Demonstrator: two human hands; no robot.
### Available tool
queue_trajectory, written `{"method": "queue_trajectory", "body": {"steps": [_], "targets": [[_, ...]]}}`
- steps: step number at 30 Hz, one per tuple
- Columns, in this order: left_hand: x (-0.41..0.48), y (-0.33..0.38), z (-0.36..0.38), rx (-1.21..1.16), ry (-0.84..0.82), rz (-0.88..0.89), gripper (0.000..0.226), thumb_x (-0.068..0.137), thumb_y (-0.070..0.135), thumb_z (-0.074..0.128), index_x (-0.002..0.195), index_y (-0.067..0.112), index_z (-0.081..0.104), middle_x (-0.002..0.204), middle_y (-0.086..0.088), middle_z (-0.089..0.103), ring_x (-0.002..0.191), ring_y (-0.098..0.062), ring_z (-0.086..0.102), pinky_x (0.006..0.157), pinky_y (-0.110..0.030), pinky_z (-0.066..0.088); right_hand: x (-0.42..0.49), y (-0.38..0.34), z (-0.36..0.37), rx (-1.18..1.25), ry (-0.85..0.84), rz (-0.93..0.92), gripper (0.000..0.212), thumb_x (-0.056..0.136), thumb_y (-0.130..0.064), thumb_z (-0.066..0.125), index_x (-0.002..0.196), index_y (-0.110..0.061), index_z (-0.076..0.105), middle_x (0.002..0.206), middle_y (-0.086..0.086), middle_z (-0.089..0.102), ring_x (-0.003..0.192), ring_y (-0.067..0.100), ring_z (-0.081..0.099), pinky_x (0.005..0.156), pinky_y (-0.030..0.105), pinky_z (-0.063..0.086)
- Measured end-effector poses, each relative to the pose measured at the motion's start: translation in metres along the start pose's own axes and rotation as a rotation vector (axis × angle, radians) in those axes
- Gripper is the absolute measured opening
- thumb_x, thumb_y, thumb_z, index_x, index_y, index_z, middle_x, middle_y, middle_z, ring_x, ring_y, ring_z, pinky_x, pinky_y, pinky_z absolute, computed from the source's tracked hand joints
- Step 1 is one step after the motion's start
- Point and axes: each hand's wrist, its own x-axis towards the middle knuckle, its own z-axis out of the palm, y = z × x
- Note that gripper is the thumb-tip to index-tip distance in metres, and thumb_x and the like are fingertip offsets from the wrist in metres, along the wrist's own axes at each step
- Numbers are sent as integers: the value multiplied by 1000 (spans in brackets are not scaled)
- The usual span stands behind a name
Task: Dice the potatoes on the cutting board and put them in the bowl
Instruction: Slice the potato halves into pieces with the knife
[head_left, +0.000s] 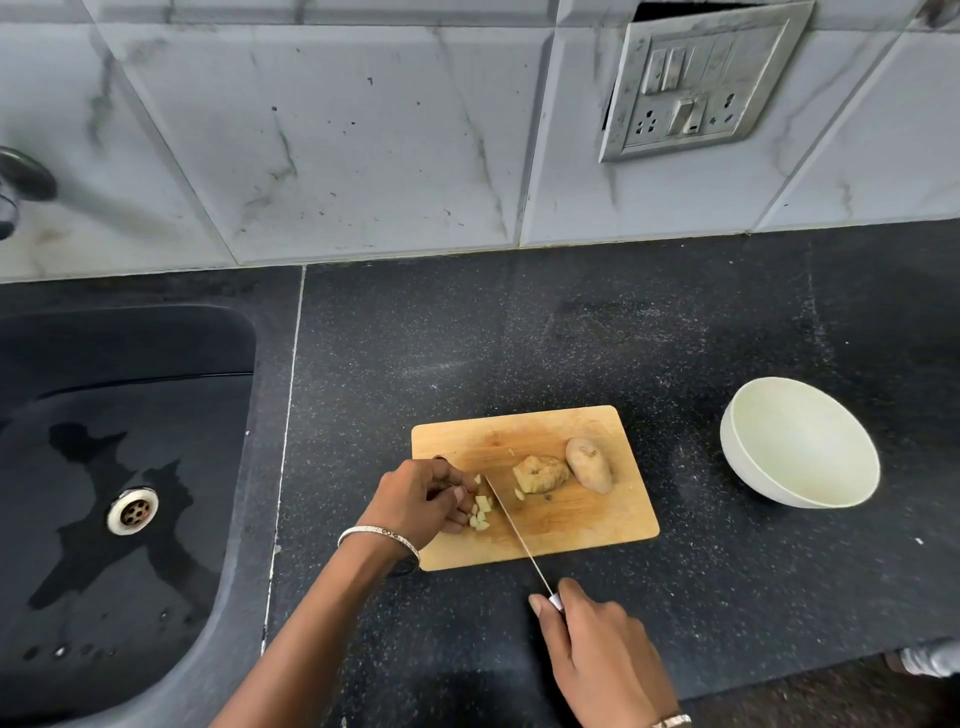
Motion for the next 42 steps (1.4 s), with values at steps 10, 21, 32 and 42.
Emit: {"method": "queue_trajectory", "body": {"steps": [10,21,32,42], "targets": [[8,8,3,249,140,111,5,84,14,71,83,19,69,62,2,69,54,-16,66,63,-32,59,2,8,-2,98,215,-4,36,96,-60,20,85,-29,35,65,-4,48,78,24,63,56,35,36],[19,23,54,607,229,417,36,68,39,80,95,30,58,95,14,65,91,-12,48,75,-25,38,6,36,-11,228,376,34,43,91,-61,25,74,-24,39,57,0,55,61,22,59,55,39,39],[28,5,51,546,274,454,28,68,38,80,85,32,59,79,19,64,84,-11,51,74,-36,48,0,25,-7,236,324,76,48,89,-65,19,82,-24,43,63,-2,57,62,15,56,59,31,39],[35,2,43,526,210,472,30,68,48,75,89,37,56,80,26,62,86,-4,47,78,-37,48,6,33,-5,240,333,17,46,92,-63,24,75,-24,41,56,2,54,53,16,54,47,27,34]]}}
